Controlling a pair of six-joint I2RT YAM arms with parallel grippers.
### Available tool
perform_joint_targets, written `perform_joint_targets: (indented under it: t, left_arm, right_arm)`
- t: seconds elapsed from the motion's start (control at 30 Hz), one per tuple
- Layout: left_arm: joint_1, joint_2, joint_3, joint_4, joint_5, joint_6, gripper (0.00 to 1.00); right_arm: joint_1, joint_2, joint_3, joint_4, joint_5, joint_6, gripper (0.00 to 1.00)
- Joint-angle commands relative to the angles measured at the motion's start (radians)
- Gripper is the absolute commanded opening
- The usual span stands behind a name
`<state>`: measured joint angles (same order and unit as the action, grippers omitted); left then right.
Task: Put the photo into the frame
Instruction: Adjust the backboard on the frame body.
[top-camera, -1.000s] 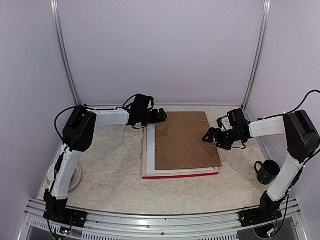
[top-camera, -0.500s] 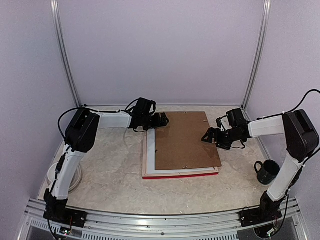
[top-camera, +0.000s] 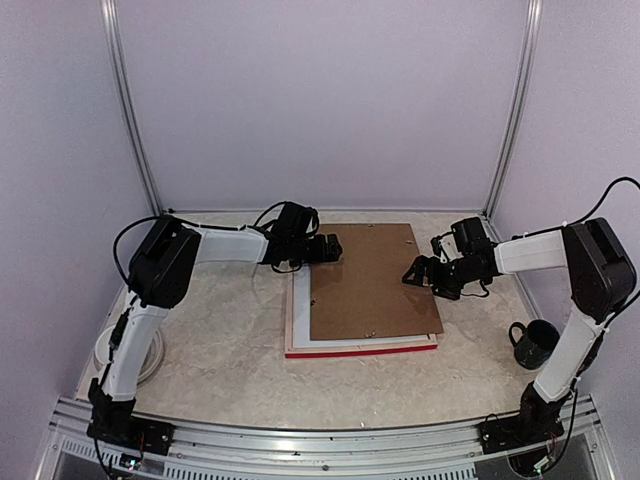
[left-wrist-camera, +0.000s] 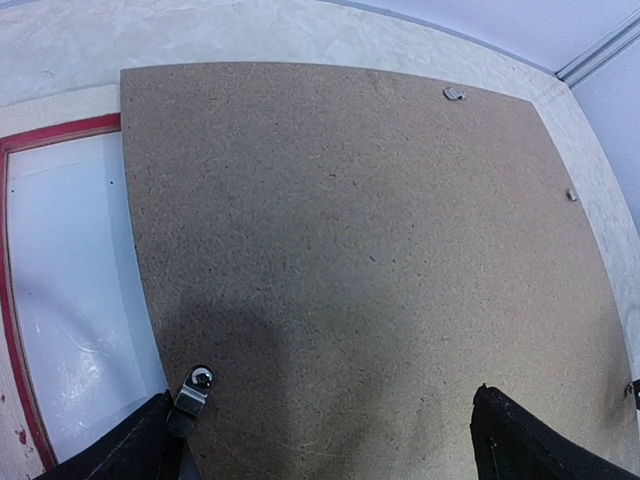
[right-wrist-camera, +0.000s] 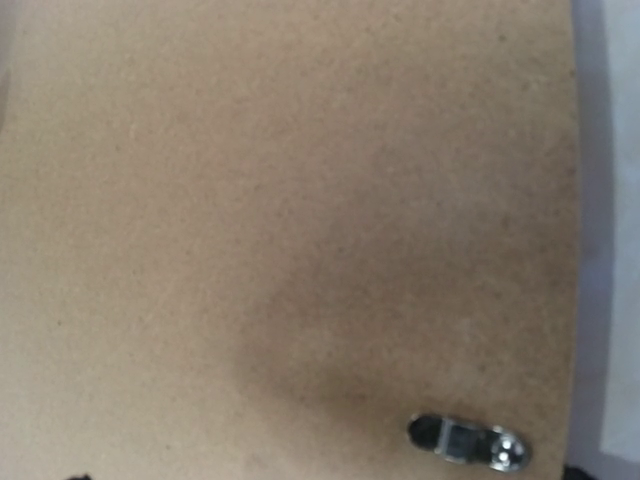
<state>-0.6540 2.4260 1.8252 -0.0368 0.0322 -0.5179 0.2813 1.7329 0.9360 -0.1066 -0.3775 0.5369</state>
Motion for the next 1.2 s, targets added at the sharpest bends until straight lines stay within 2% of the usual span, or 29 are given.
perform_joint_targets:
  t: [0.0,0.53,0.93,1.17]
  left_arm:
    - [-0.026,-0.060,-0.016,-0.023,-0.042,0.024,0.99]
    - [-0.042,-0.059,0.035,-0.118,-0.086,0.070,0.99]
    - [-0.038,-0.086,-0.032,-0.086,-0.061,0.029,0.99]
    - [-0.037,-0.136,-0.122,-0.063,-0.070,-0.008,0.99]
  right_arm:
    - [0.015,0.013,0.018,0.007,0.002,-0.002,0.99]
    - [0.019,0.027,0.031,0.009,-0.001,0.001,0.99]
    - [0.082,0.040,0.126,-0.091,0.072,-0.058,0.99]
    - [0.110,0.051,0.120,-0.099,0.080,-0.063,0.99]
